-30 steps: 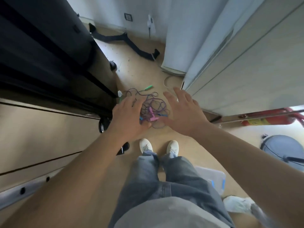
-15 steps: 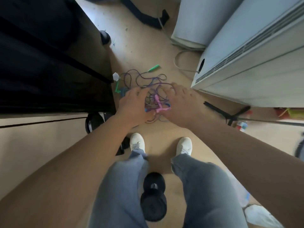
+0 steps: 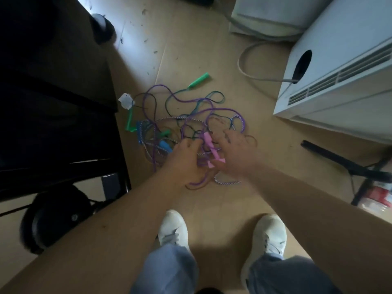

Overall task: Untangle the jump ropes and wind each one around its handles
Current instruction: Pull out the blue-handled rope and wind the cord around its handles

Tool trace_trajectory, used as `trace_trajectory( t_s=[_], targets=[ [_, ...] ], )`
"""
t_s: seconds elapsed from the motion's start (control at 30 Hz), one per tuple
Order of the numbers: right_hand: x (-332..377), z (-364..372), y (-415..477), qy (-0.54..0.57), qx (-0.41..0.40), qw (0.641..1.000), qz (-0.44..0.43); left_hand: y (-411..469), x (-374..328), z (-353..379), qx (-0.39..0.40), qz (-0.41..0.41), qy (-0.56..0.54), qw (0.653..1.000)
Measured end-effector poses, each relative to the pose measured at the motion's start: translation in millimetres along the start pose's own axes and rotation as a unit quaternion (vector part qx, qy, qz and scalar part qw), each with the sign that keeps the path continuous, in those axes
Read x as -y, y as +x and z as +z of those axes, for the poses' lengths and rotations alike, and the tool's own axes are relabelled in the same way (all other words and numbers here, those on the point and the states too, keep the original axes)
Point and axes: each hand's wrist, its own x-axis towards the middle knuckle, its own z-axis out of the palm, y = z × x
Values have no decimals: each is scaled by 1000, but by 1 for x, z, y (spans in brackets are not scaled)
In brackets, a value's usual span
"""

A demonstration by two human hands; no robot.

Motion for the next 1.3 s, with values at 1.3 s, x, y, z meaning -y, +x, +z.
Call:
trace_trajectory(
  t_s=[1.3],
  targets=[
    [-40,23,9,158,-44,983,85,58,7,43,-128,-8,-51,990]
  ],
)
